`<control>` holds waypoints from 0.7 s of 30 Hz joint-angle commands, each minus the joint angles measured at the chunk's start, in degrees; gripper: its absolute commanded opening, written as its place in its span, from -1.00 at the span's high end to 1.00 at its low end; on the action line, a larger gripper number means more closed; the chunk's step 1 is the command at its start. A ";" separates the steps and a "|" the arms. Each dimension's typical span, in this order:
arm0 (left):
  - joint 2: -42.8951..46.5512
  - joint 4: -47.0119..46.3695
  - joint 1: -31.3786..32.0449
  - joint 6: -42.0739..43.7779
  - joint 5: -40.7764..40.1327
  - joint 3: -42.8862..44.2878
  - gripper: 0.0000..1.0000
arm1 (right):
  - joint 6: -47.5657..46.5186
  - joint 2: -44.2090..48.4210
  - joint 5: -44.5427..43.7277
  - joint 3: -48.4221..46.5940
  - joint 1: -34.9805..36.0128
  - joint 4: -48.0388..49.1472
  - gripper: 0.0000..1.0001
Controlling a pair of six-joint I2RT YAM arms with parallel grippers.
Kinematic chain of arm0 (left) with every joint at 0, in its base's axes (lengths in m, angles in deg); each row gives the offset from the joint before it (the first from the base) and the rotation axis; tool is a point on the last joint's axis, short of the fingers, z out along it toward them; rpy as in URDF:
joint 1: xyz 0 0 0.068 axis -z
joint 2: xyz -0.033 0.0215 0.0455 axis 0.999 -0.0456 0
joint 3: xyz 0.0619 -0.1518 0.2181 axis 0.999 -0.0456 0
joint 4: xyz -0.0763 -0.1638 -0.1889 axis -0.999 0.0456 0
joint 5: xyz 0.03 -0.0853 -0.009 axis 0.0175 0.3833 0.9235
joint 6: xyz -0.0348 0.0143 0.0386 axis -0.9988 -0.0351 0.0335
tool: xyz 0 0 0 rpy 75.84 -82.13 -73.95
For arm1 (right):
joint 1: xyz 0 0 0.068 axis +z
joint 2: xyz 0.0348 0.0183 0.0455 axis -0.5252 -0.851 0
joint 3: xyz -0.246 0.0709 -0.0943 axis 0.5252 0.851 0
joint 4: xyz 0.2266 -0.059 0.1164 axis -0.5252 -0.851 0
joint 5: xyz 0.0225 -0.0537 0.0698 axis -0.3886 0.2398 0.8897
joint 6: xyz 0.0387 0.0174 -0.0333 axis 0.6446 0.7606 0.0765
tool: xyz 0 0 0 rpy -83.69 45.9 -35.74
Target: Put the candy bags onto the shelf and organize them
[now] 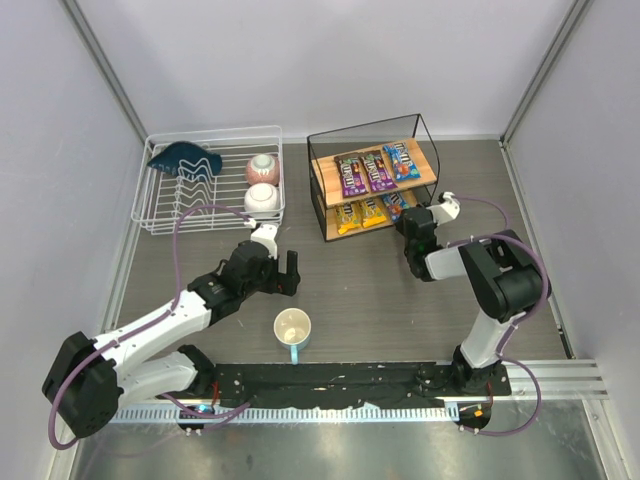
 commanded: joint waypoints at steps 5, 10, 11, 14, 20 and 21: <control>0.88 -2.11 0.18 -0.10 -0.76 1.15 -0.99 | 2.92 -1.59 0.01 -2.00 -0.35 3.73 0.98; 0.79 -2.11 0.18 -0.19 -0.76 1.24 -0.99 | 4.32 -2.38 -0.96 -1.56 -0.35 4.26 0.98; 0.79 -2.11 0.18 -0.10 -0.76 1.15 -1.00 | 4.76 -2.47 -1.48 -1.48 -0.43 4.44 0.99; 0.79 -2.11 0.18 -0.19 -0.85 1.06 -0.99 | 5.46 -2.74 -1.93 -1.21 -0.43 4.62 0.98; 0.70 -2.11 0.18 -0.19 -0.85 1.15 -0.99 | 6.26 -2.91 -2.80 -0.95 -0.35 4.62 0.98; 0.70 -2.11 0.18 -0.19 -0.85 1.15 -0.99 | 6.87 -2.74 -2.98 -0.51 -0.35 4.62 0.98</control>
